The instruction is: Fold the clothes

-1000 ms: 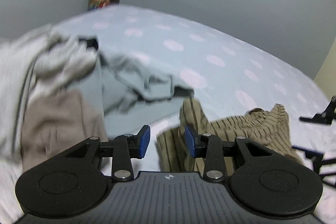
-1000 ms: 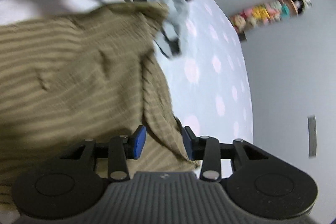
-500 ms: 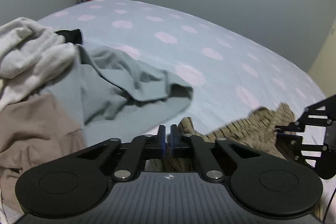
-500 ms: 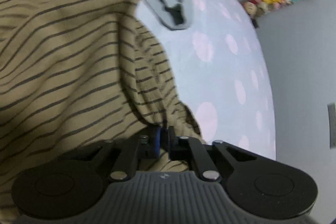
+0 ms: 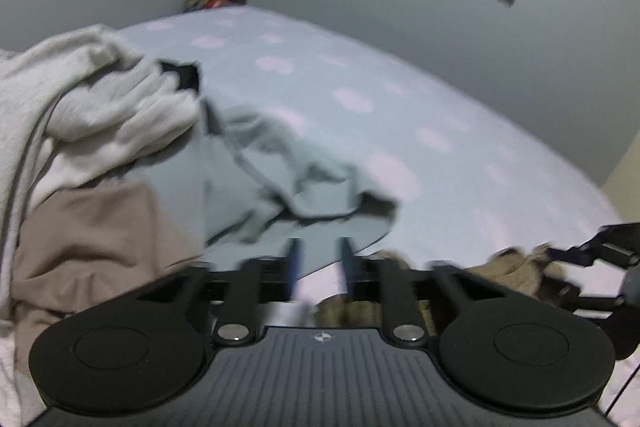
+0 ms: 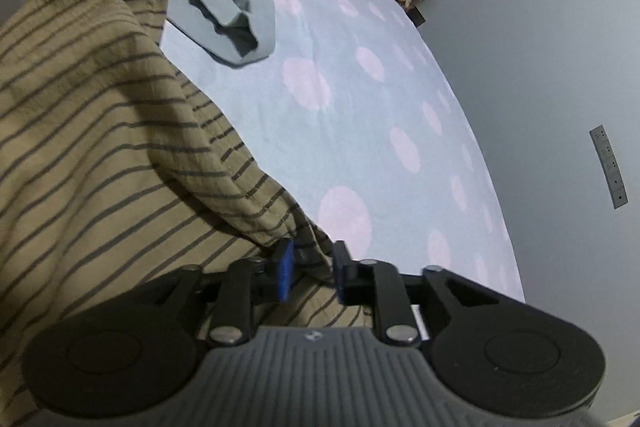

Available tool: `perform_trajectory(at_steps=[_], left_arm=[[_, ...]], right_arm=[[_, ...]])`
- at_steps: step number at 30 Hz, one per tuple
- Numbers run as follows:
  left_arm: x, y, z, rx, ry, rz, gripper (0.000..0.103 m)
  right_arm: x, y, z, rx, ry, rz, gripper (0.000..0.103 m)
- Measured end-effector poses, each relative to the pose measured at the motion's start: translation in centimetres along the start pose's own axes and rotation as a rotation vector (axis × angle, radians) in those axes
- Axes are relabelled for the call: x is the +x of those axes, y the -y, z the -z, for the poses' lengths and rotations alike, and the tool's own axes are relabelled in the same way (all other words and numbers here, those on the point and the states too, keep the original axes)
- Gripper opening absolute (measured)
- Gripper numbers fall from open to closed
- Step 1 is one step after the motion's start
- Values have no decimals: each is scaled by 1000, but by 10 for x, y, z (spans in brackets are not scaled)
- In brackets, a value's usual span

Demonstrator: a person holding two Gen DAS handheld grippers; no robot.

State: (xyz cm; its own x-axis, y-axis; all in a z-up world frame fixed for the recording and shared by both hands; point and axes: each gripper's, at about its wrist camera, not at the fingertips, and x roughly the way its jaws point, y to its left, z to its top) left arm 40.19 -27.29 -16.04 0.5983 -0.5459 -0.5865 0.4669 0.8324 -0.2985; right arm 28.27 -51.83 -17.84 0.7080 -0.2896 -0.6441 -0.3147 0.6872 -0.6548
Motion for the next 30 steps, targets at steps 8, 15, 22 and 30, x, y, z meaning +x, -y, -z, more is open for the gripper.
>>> perform_trajectory(at_steps=[8,15,22,30], left_arm=[[14,14,6,36,-55,61,14],[12,14,11,42,-14,-7,0],[19,0,12,-15,-39,-75,4],[-18,18,21,9,-81,-94,42]], right_arm=[[-26,-8,4,12,-9,-8,29],[-51,-24,17,92,-45,-51,30],[-84,-36,49,276,-96,-55,30],[-136,-69,80,525,-160,-133,32]])
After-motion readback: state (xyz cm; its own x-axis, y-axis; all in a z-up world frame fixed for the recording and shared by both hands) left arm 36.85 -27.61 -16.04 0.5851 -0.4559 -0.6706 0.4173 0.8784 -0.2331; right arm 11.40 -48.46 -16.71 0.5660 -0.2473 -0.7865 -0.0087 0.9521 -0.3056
